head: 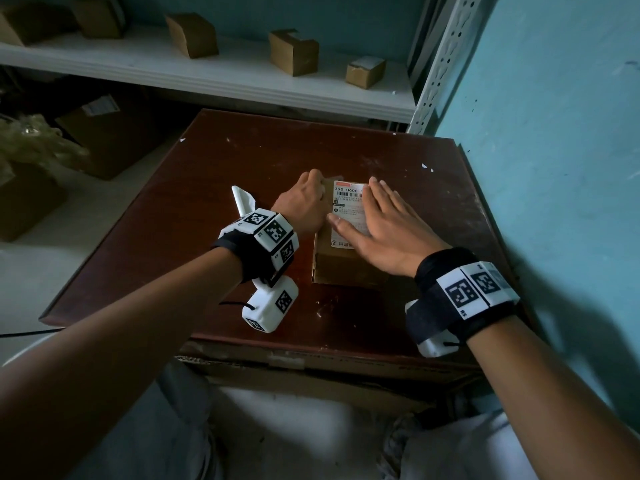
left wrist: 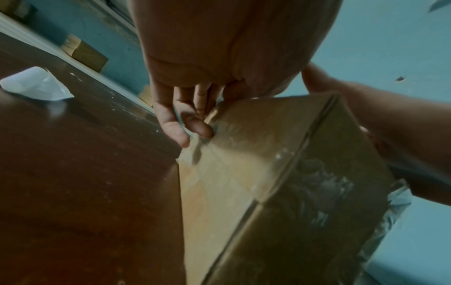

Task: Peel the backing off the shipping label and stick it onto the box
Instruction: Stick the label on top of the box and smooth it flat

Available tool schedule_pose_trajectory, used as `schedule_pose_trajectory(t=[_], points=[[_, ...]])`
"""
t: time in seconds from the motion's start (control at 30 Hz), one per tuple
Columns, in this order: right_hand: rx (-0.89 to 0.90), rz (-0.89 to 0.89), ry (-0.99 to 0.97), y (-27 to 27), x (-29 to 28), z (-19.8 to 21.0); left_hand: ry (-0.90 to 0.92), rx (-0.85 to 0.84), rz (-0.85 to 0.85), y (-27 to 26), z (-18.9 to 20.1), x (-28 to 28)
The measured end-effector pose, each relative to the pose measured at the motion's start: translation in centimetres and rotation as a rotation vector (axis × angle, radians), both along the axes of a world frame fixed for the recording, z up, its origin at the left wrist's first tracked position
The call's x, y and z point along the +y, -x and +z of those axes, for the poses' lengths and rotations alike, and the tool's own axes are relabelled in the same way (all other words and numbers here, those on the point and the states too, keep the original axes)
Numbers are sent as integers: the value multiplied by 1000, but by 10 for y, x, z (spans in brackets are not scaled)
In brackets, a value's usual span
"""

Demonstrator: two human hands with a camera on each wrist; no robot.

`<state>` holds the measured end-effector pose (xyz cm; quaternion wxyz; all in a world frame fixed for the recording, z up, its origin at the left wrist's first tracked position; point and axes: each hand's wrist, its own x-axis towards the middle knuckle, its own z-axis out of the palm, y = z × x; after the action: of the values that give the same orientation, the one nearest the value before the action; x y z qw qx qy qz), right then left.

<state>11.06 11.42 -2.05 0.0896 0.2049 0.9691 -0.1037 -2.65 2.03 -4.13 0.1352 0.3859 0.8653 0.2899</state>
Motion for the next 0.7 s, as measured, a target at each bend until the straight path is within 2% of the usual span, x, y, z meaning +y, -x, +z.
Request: schedule_pose_trajectory(t=[0.33,0.7], points=[[9,-22,23,9,1,-1,27,49,-58,0,0,-3],[8,-56,66,17,0,0,9,37,-18,0,0,-1]])
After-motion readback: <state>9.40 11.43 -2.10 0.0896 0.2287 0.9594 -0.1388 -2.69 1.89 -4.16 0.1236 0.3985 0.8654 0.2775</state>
